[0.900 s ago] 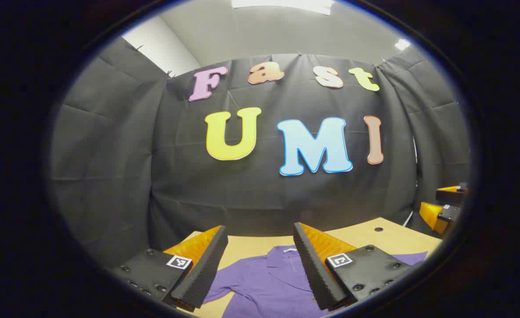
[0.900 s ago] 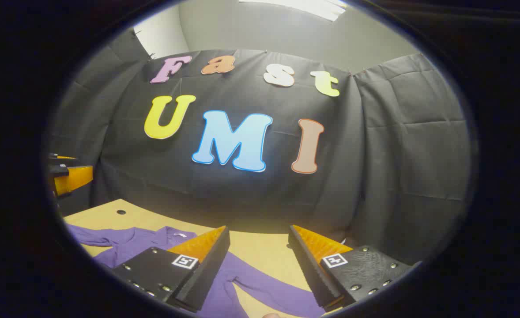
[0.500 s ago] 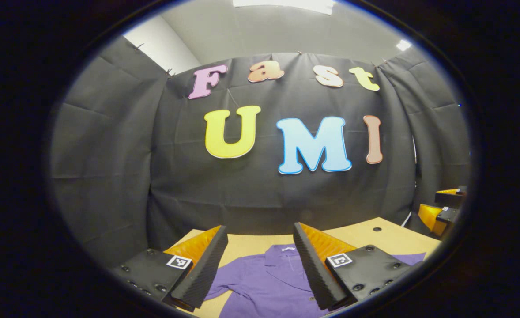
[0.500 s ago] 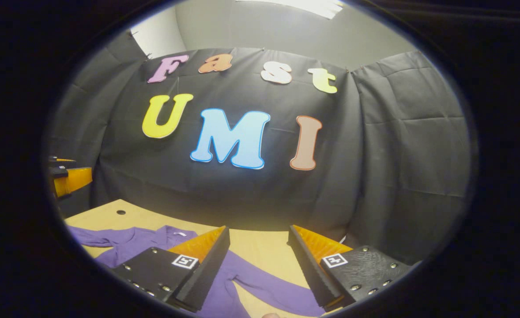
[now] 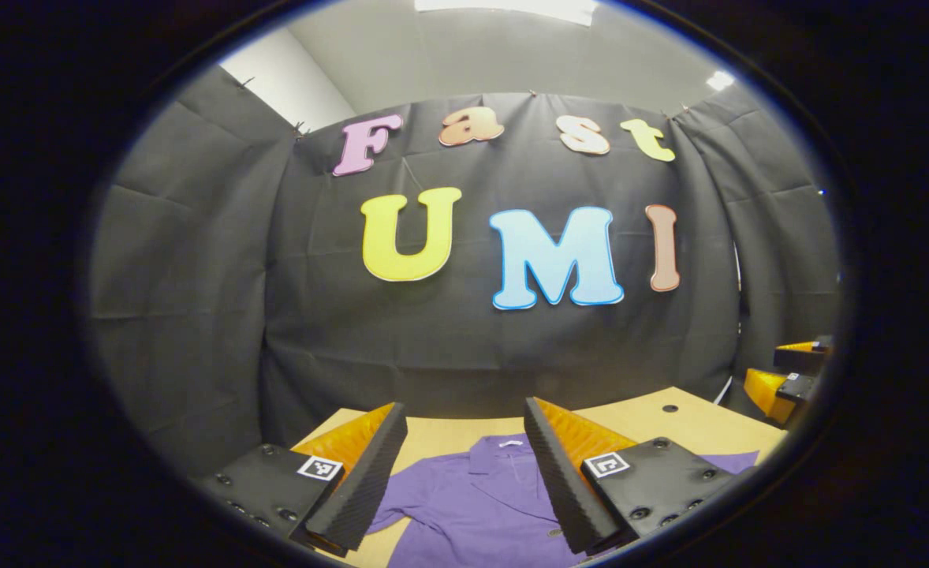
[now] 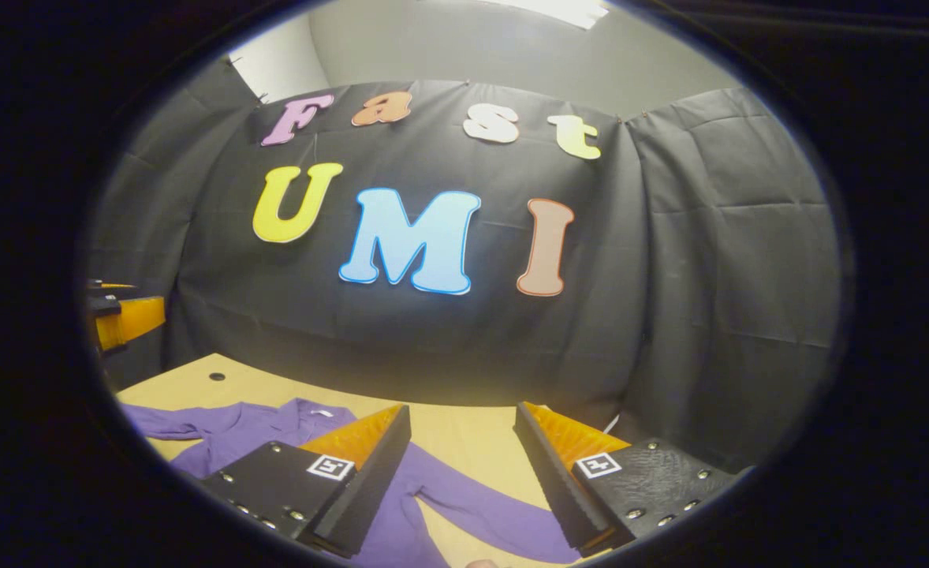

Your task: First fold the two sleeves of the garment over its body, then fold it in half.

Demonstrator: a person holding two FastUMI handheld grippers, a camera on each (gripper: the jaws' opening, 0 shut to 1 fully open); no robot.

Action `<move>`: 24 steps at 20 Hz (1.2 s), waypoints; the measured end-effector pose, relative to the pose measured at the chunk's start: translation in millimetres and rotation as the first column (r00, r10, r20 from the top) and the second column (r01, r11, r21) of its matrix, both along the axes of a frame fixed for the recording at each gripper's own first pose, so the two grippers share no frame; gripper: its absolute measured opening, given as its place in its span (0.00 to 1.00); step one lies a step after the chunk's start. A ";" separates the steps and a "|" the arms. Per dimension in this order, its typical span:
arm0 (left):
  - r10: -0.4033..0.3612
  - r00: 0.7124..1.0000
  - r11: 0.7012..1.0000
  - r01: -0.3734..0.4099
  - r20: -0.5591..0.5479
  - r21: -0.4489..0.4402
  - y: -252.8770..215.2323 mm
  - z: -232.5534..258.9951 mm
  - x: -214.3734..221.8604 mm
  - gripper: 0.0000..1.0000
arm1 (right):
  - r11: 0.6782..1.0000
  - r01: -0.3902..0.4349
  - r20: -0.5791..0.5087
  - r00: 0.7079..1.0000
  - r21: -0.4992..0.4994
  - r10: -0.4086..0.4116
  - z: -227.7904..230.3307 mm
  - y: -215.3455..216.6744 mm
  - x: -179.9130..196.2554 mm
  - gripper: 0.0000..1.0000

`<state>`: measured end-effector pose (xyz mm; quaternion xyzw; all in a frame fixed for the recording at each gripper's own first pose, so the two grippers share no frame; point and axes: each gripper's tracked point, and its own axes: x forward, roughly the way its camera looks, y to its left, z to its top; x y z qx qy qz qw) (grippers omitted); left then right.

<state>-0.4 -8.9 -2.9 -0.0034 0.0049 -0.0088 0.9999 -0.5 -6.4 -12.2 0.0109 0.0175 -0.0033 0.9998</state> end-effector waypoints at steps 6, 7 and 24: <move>0.004 1.000 1.000 -0.004 -0.002 -0.008 -0.3 -2.0 -0.6 0.94 | 0.997 0.063 -0.127 0.990 0.034 -0.059 -38.9 -21.4 0.5 0.87; 0.005 1.000 1.000 -0.005 -0.004 -0.009 -0.5 -3.4 -1.0 0.94 | 0.996 0.079 -0.151 0.986 0.028 -0.074 -48.2 -27.4 0.6 0.87; 0.026 0.999 1.000 -0.026 -0.031 0.004 1.0 -15.9 -1.4 0.95 | 0.938 0.345 -0.549 0.791 0.034 -0.271 -219.0 -129.3 -21.4 0.87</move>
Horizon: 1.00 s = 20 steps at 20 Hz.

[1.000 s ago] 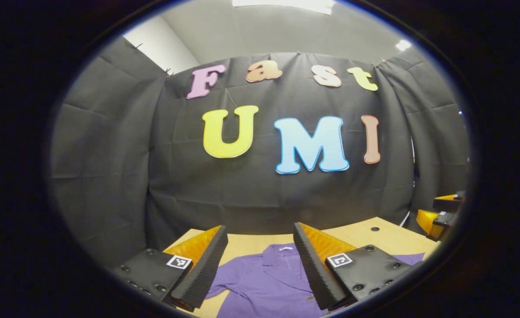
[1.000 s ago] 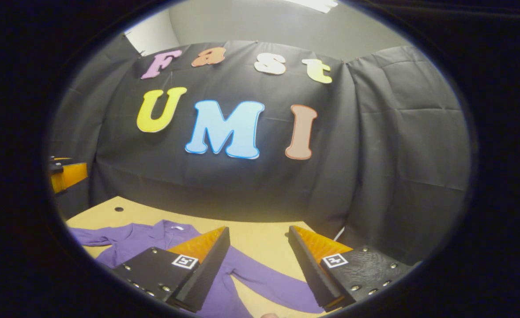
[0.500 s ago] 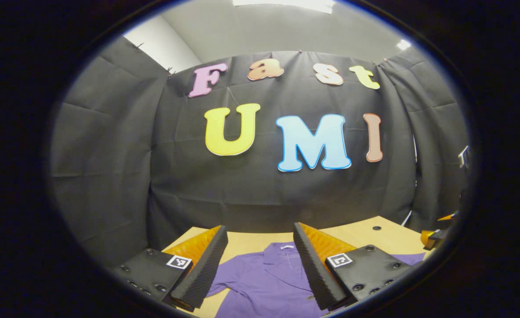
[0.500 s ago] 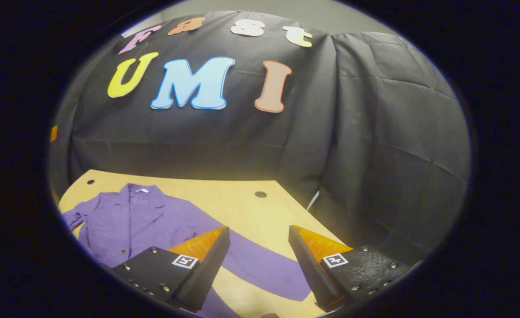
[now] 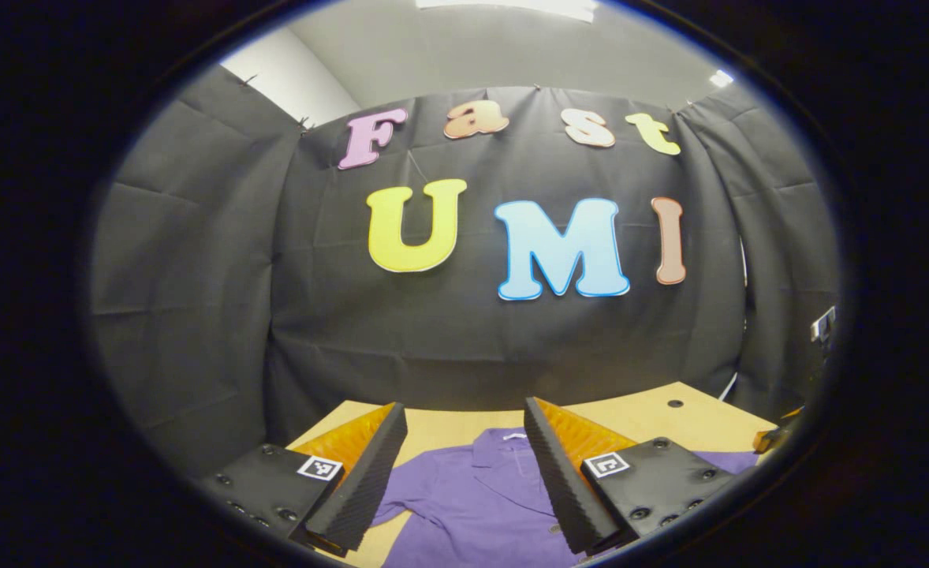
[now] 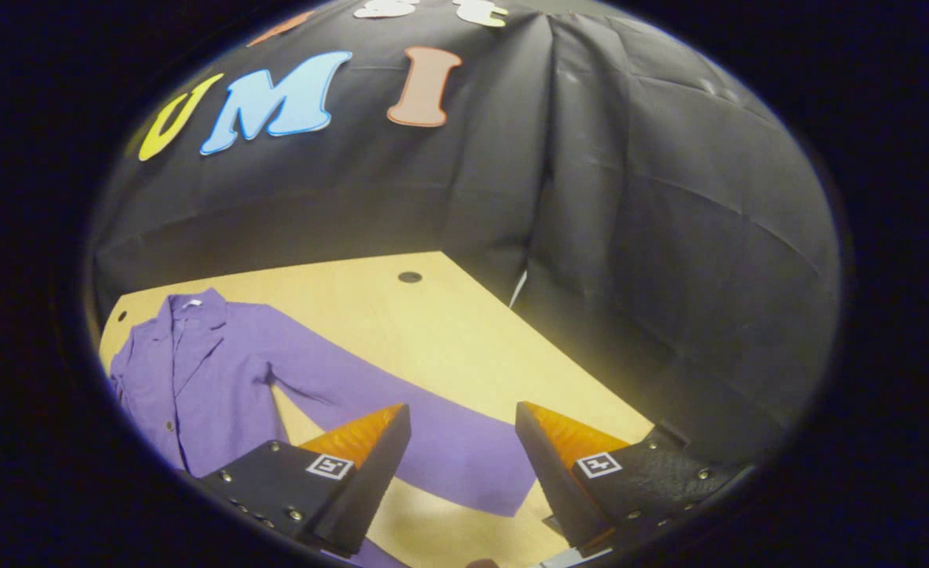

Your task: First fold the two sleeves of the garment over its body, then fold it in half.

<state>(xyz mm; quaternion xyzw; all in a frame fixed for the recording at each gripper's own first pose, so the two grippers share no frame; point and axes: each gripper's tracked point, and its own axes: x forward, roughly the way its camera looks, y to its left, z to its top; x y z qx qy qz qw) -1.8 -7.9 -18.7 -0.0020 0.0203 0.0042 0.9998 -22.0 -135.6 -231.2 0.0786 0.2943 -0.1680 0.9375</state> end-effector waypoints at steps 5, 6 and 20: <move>0.006 1.000 1.000 -0.006 -0.009 0.014 1.4 -3.0 -3.4 0.95 | 0.994 0.077 -0.101 0.993 0.082 -0.068 -45.6 -16.3 0.2 0.87; 0.008 1.000 1.000 -0.008 -0.006 0.018 2.3 -1.7 -4.6 0.95 | 0.992 0.091 -0.118 0.990 0.089 -0.081 -52.4 -22.5 -2.0 0.87; 0.069 0.997 0.997 -0.068 -0.025 0.035 22.9 -4.7 -24.0 0.94 | 0.954 0.232 -0.303 0.938 0.187 -0.169 -118.3 -45.0 -9.6 0.88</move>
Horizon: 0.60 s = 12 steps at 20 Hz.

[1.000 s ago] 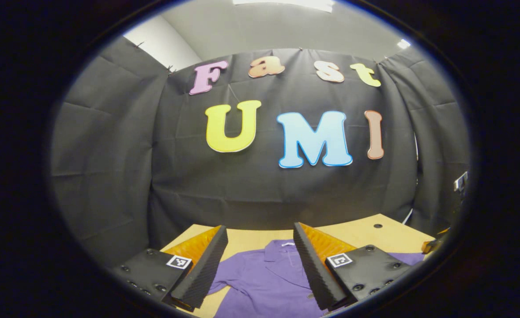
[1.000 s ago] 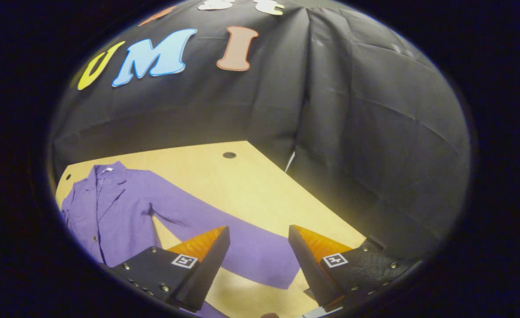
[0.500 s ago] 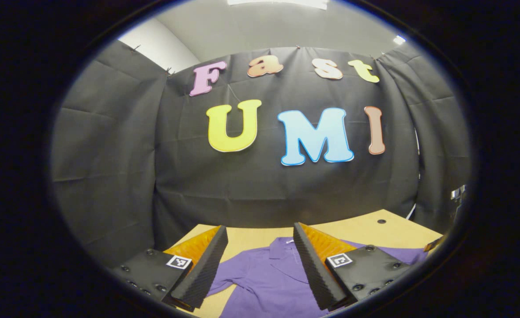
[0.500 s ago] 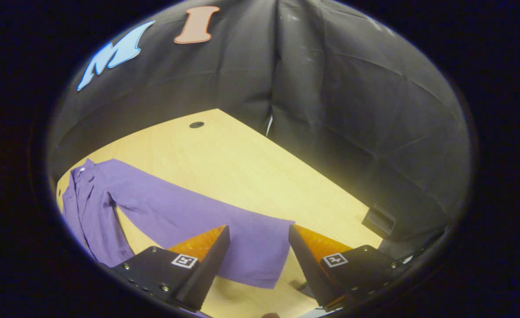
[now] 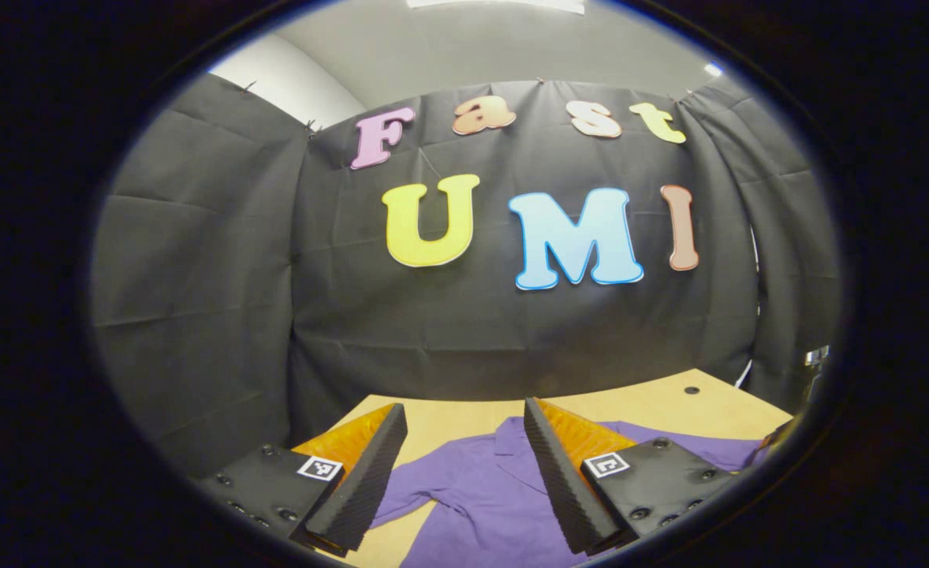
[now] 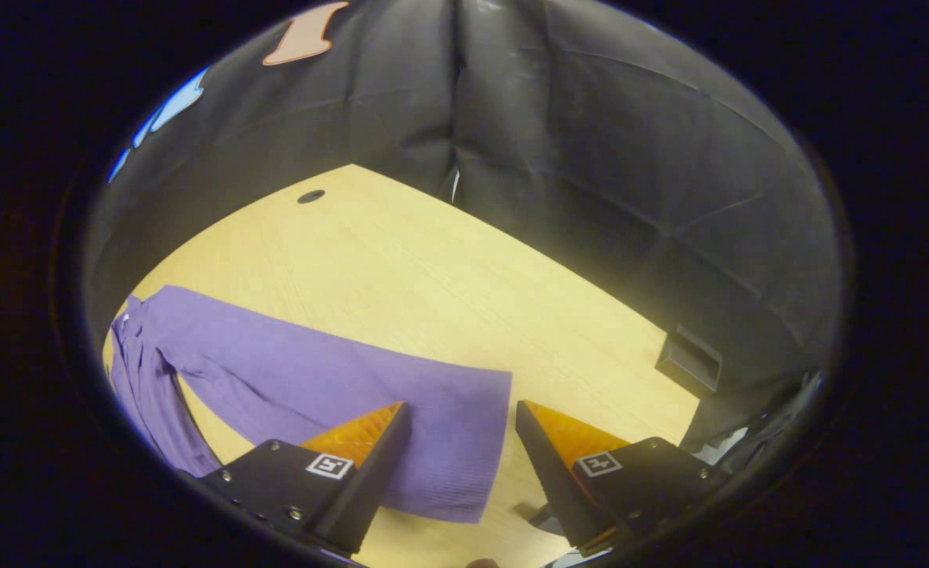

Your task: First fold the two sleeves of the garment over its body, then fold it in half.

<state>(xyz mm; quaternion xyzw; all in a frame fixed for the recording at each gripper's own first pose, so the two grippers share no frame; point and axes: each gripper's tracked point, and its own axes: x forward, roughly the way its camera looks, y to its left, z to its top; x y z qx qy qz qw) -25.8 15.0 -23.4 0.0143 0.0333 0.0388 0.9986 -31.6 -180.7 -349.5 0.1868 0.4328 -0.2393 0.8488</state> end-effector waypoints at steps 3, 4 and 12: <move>0.005 1.000 1.000 -0.005 -0.006 -0.009 5.4 0.8 1.8 0.94 | 0.999 0.008 -0.016 1.000 0.049 -0.007 -7.9 4.1 -2.9 0.88; 0.006 1.000 1.000 -0.006 -0.005 -0.007 8.2 1.2 3.5 0.94 | 0.997 0.019 -0.012 1.000 0.073 -0.019 -7.3 6.1 -3.6 0.91; 0.015 1.000 1.000 -0.015 0.019 -0.027 36.6 4.6 10.2 0.94 | 0.997 0.020 -0.018 1.000 0.081 -0.018 -5.9 8.1 1.2 0.63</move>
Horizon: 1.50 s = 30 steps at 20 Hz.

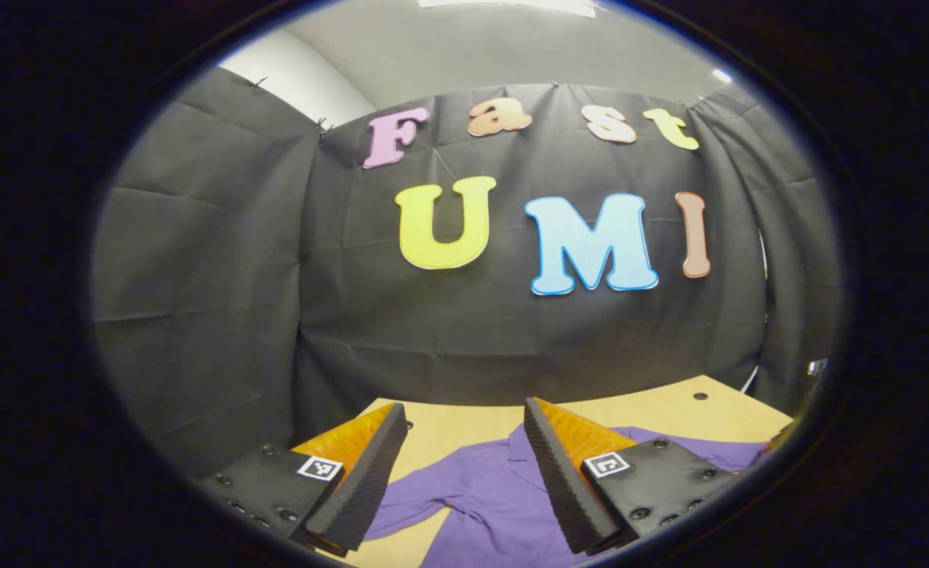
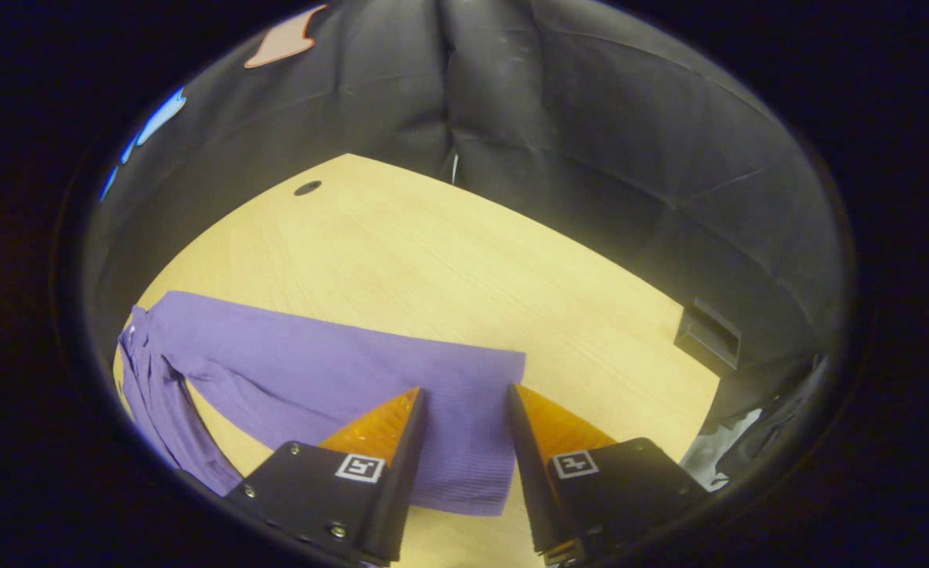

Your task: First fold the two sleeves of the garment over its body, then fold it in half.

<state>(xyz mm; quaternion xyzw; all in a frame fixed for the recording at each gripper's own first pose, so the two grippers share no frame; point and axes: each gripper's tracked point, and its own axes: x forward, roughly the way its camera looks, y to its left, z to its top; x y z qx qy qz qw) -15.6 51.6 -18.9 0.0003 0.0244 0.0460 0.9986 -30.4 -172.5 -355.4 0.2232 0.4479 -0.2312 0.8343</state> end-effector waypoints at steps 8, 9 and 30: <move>0.021 1.000 0.999 -0.020 0.011 -0.033 16.8 -4.0 -4.4 0.94 | 1.000 0.027 0.032 0.999 0.003 -0.027 4.5 -0.9 10.9 0.07; 0.026 1.000 0.999 -0.026 0.010 -0.036 20.5 -4.4 -4.6 0.94 | 1.000 0.025 0.036 0.999 -0.006 -0.025 -1.0 -1.0 16.4 0.07; 0.074 0.997 0.996 -0.074 0.003 -0.050 45.7 -12.1 -17.1 0.96 | 0.959 -0.263 0.544 0.823 0.105 0.166 223.3 108.4 130.6 0.05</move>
